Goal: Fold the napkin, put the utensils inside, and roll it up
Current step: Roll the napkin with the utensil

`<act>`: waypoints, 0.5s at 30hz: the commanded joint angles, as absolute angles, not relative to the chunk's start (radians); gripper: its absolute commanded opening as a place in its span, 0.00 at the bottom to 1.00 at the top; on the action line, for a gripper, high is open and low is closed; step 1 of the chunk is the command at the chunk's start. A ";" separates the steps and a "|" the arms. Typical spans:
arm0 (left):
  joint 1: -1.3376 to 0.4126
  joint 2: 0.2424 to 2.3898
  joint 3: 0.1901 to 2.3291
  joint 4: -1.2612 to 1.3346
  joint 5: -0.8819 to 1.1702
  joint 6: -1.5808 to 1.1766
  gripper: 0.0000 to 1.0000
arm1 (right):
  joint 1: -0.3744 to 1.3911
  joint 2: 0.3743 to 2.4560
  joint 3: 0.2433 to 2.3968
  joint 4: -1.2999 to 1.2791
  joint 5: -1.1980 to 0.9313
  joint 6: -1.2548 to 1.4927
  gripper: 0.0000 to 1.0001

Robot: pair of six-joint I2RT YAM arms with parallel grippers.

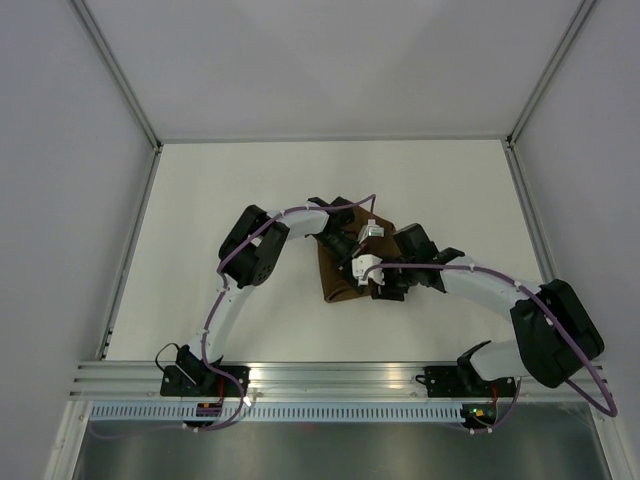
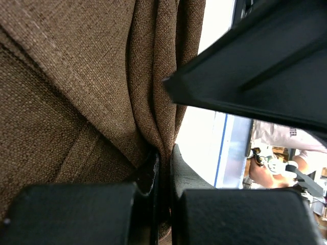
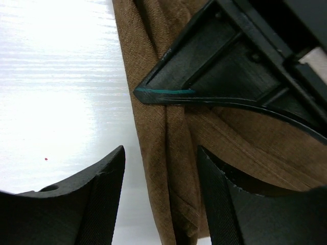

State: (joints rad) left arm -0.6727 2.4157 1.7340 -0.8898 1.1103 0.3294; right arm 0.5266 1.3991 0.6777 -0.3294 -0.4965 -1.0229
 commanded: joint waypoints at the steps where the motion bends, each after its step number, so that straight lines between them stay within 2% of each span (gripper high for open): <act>1: -0.658 2.482 1.726 -0.902 0.991 0.336 0.02 | 0.538 1.310 0.667 -0.270 -0.474 -1.015 0.65; 7: -0.647 2.488 1.727 -0.905 1.014 0.331 0.02 | 0.586 1.238 0.652 -0.304 -0.453 -1.019 0.65; 15: -0.638 2.491 1.726 -0.914 1.037 0.328 0.02 | 0.722 1.258 0.529 -0.150 -0.302 -1.032 0.63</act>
